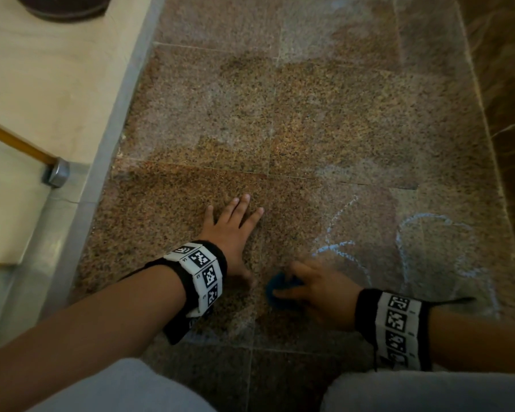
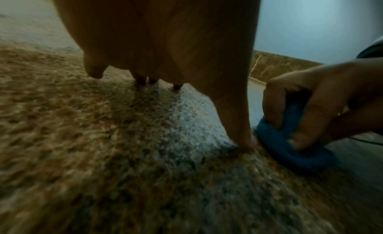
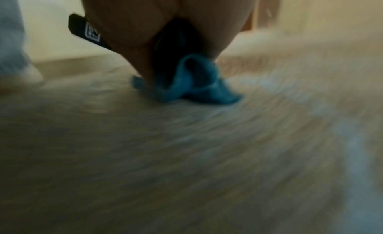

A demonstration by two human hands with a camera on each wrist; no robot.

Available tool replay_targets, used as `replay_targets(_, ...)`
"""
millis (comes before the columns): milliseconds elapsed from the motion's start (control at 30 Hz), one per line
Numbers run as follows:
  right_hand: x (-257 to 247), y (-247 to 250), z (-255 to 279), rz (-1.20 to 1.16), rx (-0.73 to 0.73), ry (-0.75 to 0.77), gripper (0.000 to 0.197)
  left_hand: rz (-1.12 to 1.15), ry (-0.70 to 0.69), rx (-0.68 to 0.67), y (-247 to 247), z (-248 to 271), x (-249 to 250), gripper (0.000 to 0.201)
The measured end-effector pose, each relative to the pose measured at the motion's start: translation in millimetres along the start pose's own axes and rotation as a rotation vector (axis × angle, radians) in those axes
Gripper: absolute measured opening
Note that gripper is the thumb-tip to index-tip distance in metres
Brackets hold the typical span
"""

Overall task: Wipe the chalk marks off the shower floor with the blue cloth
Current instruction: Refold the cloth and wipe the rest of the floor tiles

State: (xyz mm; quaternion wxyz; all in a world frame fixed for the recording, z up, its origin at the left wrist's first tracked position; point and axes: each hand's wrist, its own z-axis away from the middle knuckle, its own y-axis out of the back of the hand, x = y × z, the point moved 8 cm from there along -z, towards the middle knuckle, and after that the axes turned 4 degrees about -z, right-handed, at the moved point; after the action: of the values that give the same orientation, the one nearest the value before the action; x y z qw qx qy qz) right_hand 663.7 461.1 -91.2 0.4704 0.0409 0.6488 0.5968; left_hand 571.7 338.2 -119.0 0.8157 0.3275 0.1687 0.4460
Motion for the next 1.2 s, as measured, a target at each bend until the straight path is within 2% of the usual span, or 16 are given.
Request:
replay_targets(100,20.1,19.8,-12.8,0.032,-0.029,-0.009,0.035,0.062,0.033,0.095,10.4,-4.0,-4.4,0.123)
replay_targets(167,56.6,50.9,-20.3,0.058,0.150,-0.247,0.036,0.090,0.042,0.127,16.5,-8.0,-7.6,0.123)
replay_targets(267,89.5,63.0,-11.7,0.074,0.225,-0.517,0.039,0.115,0.044,0.140,25.6,-15.3,-13.0,0.126)
replay_targets(333,72.9,58.1,-11.8,0.090,0.226,-0.409,0.042,0.137,0.053,0.145,31.7,-20.4,-16.3,0.127)
replay_targets(433,54.2,44.5,-15.1,0.114,0.077,-0.163,0.049,0.155,0.049,0.151,39.3,-29.2,-13.6,0.132)
replay_targets(500,69.9,58.3,-21.2,0.137,0.043,-0.170,0.048,0.161,0.027,0.152,41.9,-34.8,-8.2,0.134)
replay_targets(600,130.7,97.1,-17.8,0.085,0.260,-0.554,0.042,0.148,0.005,0.107,37.8,-40.0,-2.5,0.138)
replay_targets(667,145.8,98.8,-15.4,0.052,0.291,-0.721,0.043,0.127,0.008,0.087,34.5,-42.4,-2.1,0.139)
replay_targets(700,138.2,95.3,-19.6,0.058,0.276,-0.715,0.044,0.123,0.012,0.088,33.9,-43.1,-2.5,0.139)
replay_targets(767,101.3,82.4,-31.2,0.075,0.276,-0.466,0.045,0.127,0.020,0.096,33.5,-43.8,-2.8,0.139)
replay_targets(833,79.3,67.6,-34.6,0.110,0.172,-0.286,0.046,0.126,0.022,0.097,33.1,-43.8,-2.9,0.139)
replay_targets(900,98.6,75.9,-35.7,0.073,0.153,-0.352,0.043,0.125,0.023,0.101,33.0,-43.1,-2.6,0.140)
replay_targets(1000,153.8,106.8,-26.8,0.030,0.369,-0.681,0.040,0.126,0.022,0.112,33.7,-41.9,-2.6,0.140)
replay_targets(1067,158.0,105.3,-28.1,0.037,0.349,-0.782,0.041,0.121,0.021,0.118,34.7,-42.4,-3.0,0.140)
replay_targets(1100,148.2,100.0,-33.3,0.053,0.312,-0.753,0.042,0.119,0.021,0.120,34.5,-42.8,-3.1,0.141)
replay_targets(1200,104.1,84.3,-47.2,0.075,0.251,-0.435,0.040,0.119,0.021,0.119,32.8,-43.3,-3.5,0.141)
